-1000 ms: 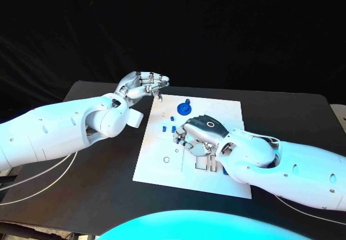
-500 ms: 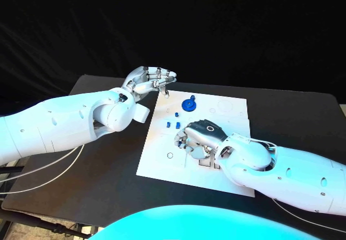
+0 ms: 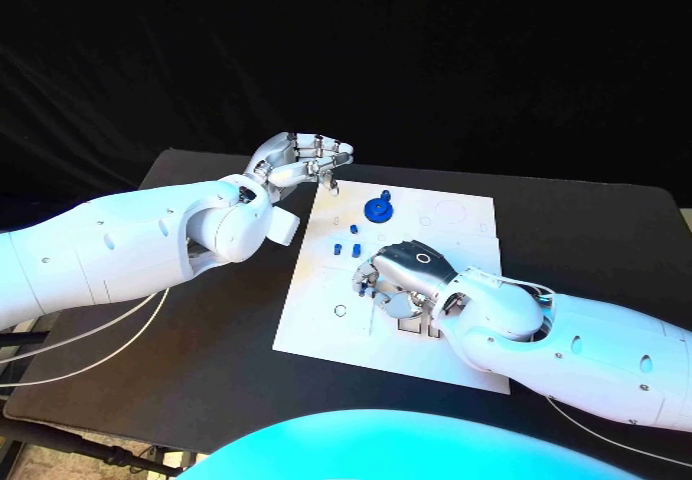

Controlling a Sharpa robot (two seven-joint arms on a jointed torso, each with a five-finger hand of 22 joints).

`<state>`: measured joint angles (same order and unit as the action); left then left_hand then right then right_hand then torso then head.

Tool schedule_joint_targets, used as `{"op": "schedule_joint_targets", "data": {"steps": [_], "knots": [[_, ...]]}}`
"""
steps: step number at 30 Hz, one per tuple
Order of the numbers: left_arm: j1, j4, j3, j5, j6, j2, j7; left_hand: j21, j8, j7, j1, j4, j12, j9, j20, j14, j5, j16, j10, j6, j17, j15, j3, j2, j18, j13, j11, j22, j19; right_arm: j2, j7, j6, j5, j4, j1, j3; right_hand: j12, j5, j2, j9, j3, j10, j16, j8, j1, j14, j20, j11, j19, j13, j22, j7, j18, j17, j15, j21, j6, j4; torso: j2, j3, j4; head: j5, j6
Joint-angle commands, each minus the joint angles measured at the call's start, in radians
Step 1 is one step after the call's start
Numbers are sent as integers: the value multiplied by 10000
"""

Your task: Assemble the parts on the task board

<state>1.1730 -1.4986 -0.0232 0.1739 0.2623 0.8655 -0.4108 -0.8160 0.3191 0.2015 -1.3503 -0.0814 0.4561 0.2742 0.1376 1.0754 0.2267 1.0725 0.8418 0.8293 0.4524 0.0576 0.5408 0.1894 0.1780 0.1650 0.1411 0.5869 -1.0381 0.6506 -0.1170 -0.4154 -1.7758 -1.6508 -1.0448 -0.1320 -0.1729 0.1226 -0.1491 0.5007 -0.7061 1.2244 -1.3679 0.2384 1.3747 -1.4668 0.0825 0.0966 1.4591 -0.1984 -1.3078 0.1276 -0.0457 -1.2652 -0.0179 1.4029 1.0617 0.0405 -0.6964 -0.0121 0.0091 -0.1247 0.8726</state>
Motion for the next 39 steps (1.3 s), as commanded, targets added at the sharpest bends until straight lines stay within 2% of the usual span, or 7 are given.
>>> {"op": "schedule_joint_targets", "data": {"steps": [1, 10, 25, 29, 33, 37, 39], "knots": [[6, -7, 8, -50, -156, -11, -27, 47, -12, 35, -58, 30, 61, 1, 38, -67, 59, -60, -67, -29, -12, 16, -42, -12, 59, -10, 19, -9, -18, 4, 25, 112, -114, 9, 10, -3, 42, 8, -12, 12, 17, 276, -34, 5, -50, -444, 24, -365, 315, -16, -1934, 74, 88, 1, 2, 46, 12, -6, 2, -2, -1, 10, 0], [6, 4, 8, -50, -153, -5, -14, 47, -12, 35, -58, 30, 61, 1, 38, -67, 59, -60, -67, -29, -12, 16, -42, -12, 59, -10, 19, -9, -18, -7, 58, 261, -111, 13, 11, -4, 50, -3, -14, 16, 30, 278, -40, 6, -64, -445, 27, -366, 321, -20, -1942, 73, 91, -4, 3, 60, 12, 0, 3, 2, 1, -6, 0], [6, -10, 8, -50, -149, 11, 7, 59, -9, 36, -47, 24, 71, 3, 45, -82, 59, -58, -87, -32, -13, 20, -54, -16, 60, -12, 21, -17, -13, -88, -7, 789, -128, 80, 9, -35, 72, -78, -1, 26, 70, 285, -37, 13, -106, -442, 33, -369, 310, -35, -1941, 72, 87, 8, 4, 45, 16, 5, -2, 8, 3, -7, 0], [6, -12, 8, -50, -151, 15, 16, 59, -9, 36, -47, 24, 71, 3, 45, -82, 59, -58, -87, -32, -13, 20, -54, -16, 60, -12, 21, -17, -13, -103, -104, 949, -154, 118, 9, -46, 102, -147, 3, 36, 120, 275, -28, 15, -155, -437, 39, -366, 291, -45, -1933, 74, 79, 28, 6, 12, 7, 4, 3, 15, 2, 31, 0], [7, -12, 8, -50, -148, 21, 26, 59, -9, 36, -47, 24, 71, 3, 45, -82, 59, -58, -87, -32, -13, 20, -54, -16, 60, -12, 21, -17, -13, -114, -151, 1024, -165, 135, 8, -54, 162, -207, -3, 46, 210, 229, -15, 6, -235, -430, 50, -354, 263, -54, -1920, 84, 69, 57, 17, -36, -32, -5, -1, 5, -9, 16, 0], [7, -11, 8, -50, -157, 25, 42, 59, -9, 36, -47, 24, 71, 3, 45, -82, 59, -58, -87, -32, -13, 20, -54, -16, 60, -12, 21, -17, -13, -116, -139, 970, -163, 154, 7, -60, 388, -177, -7, -5, 331, -43, -19, -142, -370, -423, 101, -260, 205, -20, -1890, 171, 49, 72, 91, -143, -309, -32, 7, 4, -10, 34, 0], [7, -11, 8, -50, -163, 27, 50, 59, -9, 36, -47, 24, 71, 3, 45, -82, 59, -58, -87, -32, -13, 20, -54, -16, 60, -12, 21, -17, -13, -109, -111, 840, -162, 160, 5, -62, 704, -16, -143, -109, 430, -511, 16, -372, -598, -402, 185, -98, 86, 95, -1801, 334, 4, 143, 235, -381, -679, -130, 10, 5, -6, 26, 0]]}}
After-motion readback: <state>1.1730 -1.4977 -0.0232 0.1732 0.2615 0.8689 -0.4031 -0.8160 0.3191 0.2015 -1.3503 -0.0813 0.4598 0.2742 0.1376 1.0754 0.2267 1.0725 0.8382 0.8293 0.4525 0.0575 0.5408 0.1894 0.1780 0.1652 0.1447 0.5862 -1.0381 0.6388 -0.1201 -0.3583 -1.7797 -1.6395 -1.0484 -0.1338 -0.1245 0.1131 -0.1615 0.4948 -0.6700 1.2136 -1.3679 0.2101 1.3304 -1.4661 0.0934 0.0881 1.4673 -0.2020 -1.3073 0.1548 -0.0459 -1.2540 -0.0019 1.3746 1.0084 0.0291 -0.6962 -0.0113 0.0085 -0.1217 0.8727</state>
